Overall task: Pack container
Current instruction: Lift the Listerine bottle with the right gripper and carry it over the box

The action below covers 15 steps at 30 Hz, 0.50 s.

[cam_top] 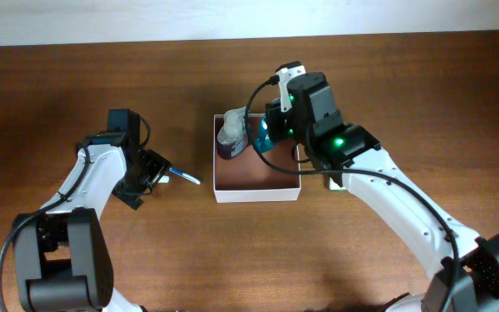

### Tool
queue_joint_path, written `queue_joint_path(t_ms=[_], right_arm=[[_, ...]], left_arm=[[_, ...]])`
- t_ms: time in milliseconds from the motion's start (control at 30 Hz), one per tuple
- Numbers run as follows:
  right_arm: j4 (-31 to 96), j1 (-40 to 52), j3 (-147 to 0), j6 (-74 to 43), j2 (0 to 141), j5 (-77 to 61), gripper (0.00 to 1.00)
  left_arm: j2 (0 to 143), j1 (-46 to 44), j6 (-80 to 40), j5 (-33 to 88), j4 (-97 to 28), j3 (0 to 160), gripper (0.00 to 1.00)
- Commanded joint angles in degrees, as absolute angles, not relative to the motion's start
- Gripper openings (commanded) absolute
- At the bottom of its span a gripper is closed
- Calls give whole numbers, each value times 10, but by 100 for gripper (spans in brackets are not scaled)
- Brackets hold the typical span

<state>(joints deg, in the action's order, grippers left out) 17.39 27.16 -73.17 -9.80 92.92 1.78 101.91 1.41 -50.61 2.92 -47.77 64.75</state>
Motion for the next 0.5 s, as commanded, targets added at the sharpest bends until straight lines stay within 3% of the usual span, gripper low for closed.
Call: queue_joint_path(t_ms=[0,467], right_arm=[[151,274,-742,-93,940,55,24],[130,274,-742,-225,977,142,19]], left_arm=[[1023,12,-509,20,-484,645,82],[1023,12,-509,19,-487,645,83]])
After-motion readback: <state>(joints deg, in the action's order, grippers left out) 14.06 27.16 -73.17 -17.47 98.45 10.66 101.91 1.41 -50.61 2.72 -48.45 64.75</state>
